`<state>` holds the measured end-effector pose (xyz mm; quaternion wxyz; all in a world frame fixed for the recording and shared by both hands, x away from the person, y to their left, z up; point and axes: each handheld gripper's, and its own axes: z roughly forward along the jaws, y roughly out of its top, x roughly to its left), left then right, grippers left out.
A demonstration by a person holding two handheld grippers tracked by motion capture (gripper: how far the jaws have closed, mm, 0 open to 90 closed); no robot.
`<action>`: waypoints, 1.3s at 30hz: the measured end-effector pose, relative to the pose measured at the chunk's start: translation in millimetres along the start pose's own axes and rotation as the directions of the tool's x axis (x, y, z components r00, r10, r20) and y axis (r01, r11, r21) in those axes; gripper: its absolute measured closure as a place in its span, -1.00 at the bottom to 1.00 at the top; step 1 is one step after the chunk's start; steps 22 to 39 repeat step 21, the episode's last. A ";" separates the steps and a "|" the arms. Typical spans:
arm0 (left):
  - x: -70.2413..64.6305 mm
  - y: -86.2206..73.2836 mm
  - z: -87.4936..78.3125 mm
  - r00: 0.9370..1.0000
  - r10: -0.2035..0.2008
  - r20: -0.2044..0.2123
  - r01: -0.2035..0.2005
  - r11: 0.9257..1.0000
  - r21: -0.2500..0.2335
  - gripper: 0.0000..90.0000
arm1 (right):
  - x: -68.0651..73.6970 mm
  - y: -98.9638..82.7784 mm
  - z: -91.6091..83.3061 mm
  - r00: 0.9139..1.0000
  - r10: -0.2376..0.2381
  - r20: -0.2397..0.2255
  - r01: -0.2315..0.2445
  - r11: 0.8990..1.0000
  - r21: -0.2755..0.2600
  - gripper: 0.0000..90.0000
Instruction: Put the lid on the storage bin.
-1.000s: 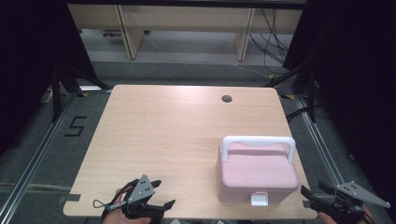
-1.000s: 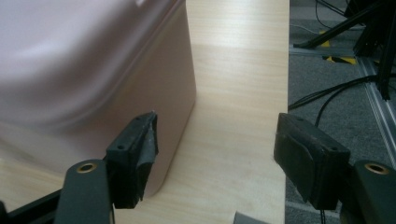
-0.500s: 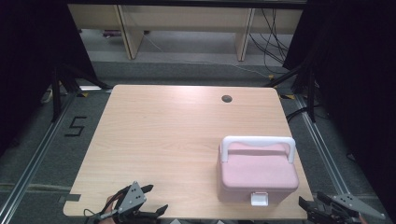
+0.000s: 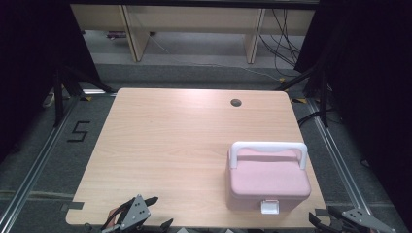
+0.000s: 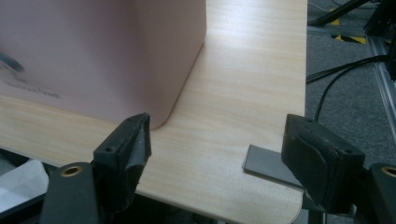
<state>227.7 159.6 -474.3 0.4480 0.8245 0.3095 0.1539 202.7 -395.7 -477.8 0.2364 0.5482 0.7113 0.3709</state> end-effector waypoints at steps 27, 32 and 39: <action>-0.4 -2.2 3.3 1.000 0.013 -0.004 -0.013 1.000 0.013 -0.55 | -1.6 -5.0 4.5 1.000 0.011 0.003 -0.011 1.000 0.026 -0.55; -0.4 -2.2 3.3 1.000 0.013 -0.004 -0.013 1.000 0.013 -0.55 | -1.6 -5.0 4.5 1.000 0.011 0.003 -0.011 1.000 0.026 -0.55; -0.4 -2.2 3.3 1.000 0.013 -0.004 -0.013 1.000 0.013 -0.55 | -1.6 -5.0 4.5 1.000 0.011 0.003 -0.011 1.000 0.026 -0.55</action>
